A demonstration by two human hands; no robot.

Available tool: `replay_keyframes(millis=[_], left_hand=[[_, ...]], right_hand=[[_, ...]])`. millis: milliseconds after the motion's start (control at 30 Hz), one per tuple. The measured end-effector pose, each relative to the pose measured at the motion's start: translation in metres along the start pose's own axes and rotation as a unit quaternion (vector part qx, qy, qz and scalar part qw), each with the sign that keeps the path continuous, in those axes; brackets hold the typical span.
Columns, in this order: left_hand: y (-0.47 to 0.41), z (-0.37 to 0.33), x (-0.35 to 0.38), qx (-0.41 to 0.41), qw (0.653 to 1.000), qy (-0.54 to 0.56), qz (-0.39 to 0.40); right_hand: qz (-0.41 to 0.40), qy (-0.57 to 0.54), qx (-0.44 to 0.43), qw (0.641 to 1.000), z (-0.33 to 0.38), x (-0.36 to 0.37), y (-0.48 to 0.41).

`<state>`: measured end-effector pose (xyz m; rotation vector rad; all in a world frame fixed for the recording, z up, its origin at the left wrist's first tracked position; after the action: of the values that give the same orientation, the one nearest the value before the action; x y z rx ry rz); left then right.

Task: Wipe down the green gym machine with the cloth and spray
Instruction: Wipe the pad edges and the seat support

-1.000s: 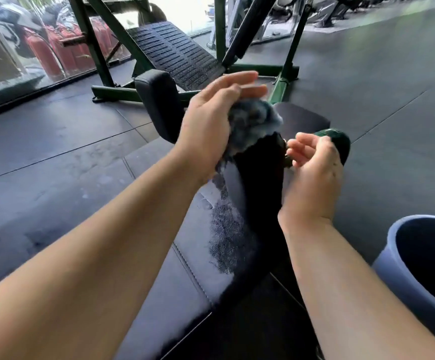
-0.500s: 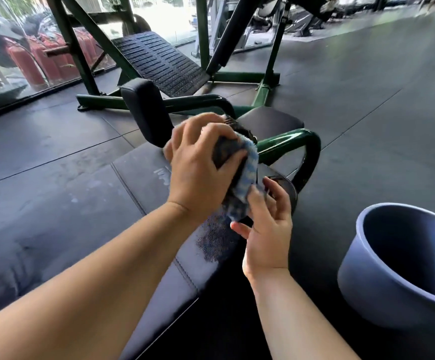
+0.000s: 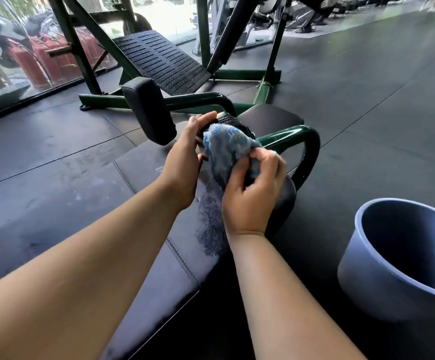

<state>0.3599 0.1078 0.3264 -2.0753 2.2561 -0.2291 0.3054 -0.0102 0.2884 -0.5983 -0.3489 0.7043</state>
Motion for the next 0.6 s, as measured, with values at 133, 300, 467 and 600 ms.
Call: replay_keyframes(millis=[133, 300, 467, 600], left_hand=[[0.005, -0.007, 0.004, 0.004, 1.0, 0.001, -0.007], [0.006, -0.009, 0.005, 0.028, 0.999, -0.008, -0.044], [0.004, -0.004, 0.003, 0.043, 0.998, -0.014, -0.051], [0.009, 0.02, 0.0, 0.009, 0.997, 0.014, -0.079]], right_hand=[[0.03, 0.036, 0.092, 0.995, -0.03, -0.012, 0.021], [0.084, 0.09, 0.147, 0.982, -0.045, -0.019, 0.026], [0.028, 0.07, 0.271, 0.96, -0.049, -0.029, 0.009], [-0.02, 0.024, 0.443, 0.896, -0.067, -0.019, 0.035]])
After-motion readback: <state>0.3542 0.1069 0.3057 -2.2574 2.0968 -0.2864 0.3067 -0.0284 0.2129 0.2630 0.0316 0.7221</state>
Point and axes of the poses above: each hand's wrist, its own y-axis away from the middle knuckle, its own x-axis out of the palm, z = x × y, the point moved 6 cm from there along -y, towards the middle knuckle, and after that the axes turned 1 degree about -y, right-handed, at the moved point
